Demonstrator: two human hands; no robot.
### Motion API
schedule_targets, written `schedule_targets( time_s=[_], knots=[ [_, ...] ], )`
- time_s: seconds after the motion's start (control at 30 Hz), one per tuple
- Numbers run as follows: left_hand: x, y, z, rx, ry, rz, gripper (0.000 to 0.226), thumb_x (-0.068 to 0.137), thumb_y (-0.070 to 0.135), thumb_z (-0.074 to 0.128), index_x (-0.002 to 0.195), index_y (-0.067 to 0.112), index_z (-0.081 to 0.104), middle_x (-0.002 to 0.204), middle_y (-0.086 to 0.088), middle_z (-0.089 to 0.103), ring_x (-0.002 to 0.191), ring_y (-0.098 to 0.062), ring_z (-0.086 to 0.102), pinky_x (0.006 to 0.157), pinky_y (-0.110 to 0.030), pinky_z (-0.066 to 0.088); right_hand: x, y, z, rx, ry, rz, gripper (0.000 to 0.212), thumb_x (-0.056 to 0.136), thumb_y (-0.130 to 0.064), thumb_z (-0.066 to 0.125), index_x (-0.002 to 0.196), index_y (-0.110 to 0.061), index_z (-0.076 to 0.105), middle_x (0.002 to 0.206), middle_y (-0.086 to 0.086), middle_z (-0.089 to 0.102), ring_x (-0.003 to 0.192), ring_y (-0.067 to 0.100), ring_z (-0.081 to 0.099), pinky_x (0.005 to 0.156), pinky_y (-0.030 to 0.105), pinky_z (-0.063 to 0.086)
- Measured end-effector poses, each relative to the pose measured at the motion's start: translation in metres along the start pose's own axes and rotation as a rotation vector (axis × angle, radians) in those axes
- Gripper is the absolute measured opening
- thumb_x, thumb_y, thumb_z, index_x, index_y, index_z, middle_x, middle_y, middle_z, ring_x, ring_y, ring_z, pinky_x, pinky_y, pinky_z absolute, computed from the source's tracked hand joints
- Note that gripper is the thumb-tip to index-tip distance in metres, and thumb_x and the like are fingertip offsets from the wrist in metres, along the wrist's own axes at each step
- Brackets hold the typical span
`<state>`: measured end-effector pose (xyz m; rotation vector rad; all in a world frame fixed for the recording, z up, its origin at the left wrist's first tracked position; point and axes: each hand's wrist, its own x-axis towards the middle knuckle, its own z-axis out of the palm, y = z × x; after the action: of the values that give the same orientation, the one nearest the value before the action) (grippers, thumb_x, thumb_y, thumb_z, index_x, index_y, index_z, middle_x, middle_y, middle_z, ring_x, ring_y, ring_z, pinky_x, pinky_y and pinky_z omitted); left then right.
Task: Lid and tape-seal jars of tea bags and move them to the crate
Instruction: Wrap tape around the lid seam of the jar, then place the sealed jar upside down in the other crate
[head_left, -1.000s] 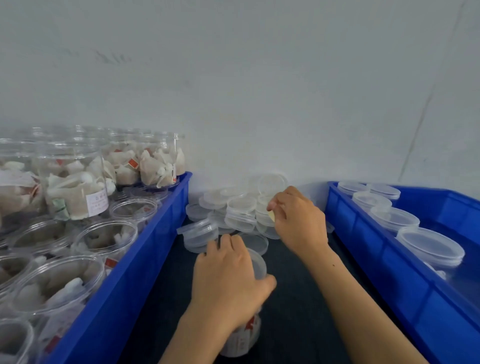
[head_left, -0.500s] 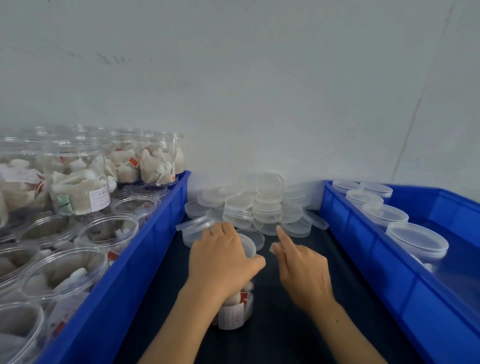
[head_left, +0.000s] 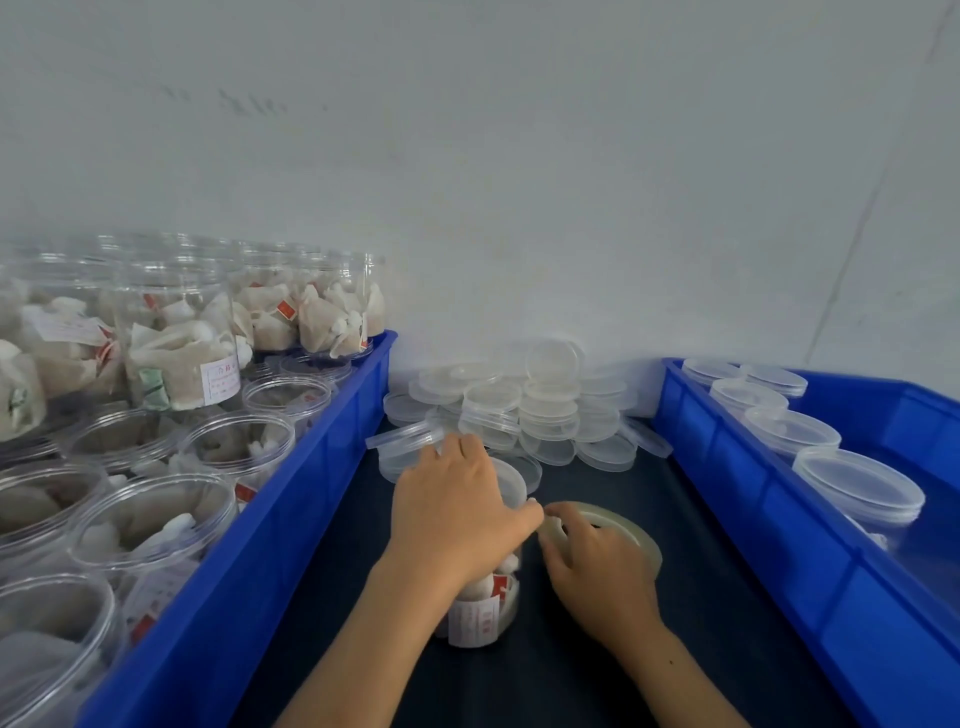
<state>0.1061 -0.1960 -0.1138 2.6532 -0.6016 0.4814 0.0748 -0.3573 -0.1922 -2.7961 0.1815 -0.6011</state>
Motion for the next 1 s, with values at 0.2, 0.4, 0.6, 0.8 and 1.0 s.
schedule_targets(
  time_s=[0.2,0.4,0.6,0.8,1.0],
  knots=[
    [-0.001,0.002,0.000,-0.005,0.035,-0.017,0.051,0.085,0.065,0.045,0.108,0.020,0.042,0.105,0.006,0.044,0.091,-0.012,0.037,0.072,-0.029,0.033,0.000,-0.006,0.006,-0.049,-0.034,0.036,0.028,0.099,-0.046,0.038,0.124,-0.033,0.041,0.079,-0.003,0.068,0.072,0.011,0.064,0.067,0.031,0.051],
    [0.001,0.005,0.002,-0.009,0.047,-0.032,0.050,0.082,0.063,0.049,0.109,0.021,0.044,0.099,0.008,0.041,0.090,-0.012,0.039,0.071,-0.028,0.032,0.001,-0.011,0.013,-0.118,0.014,0.068,0.027,0.097,-0.045,0.037,0.115,-0.029,0.047,0.076,-0.005,0.066,0.070,0.012,0.063,0.070,0.032,0.051],
    [0.012,0.002,0.006,-0.051,0.049,0.027,0.045,0.081,0.064,0.051,0.107,0.028,0.047,0.107,0.010,0.050,0.097,-0.012,0.050,0.076,-0.029,0.041,0.001,-0.009,0.014,-0.309,-0.005,-0.016,0.041,0.099,-0.046,0.028,0.132,-0.028,0.045,0.106,-0.004,0.067,0.100,0.019,0.059,0.094,0.037,0.036],
    [0.013,-0.024,-0.001,-1.090,0.031,-0.015,0.080,0.054,0.087,0.058,0.120,0.043,0.047,0.127,0.029,0.048,0.117,0.015,0.046,0.098,-0.019,0.039,-0.005,-0.016,-0.007,0.130,0.137,-0.116,0.048,0.099,-0.052,0.023,0.141,-0.039,0.042,0.139,-0.017,0.041,0.125,0.006,0.039,0.105,0.031,0.033],
    [0.003,-0.081,0.007,-1.169,-0.523,0.045,0.123,0.041,0.054,0.092,0.141,0.047,0.022,0.134,0.024,0.054,0.126,0.001,0.051,0.098,-0.021,0.045,-0.014,-0.046,-0.009,1.224,-0.051,-0.086,0.082,0.085,-0.059,0.054,0.150,-0.044,0.007,0.152,-0.021,0.029,0.136,-0.004,0.036,0.108,0.024,0.039]
  ],
)
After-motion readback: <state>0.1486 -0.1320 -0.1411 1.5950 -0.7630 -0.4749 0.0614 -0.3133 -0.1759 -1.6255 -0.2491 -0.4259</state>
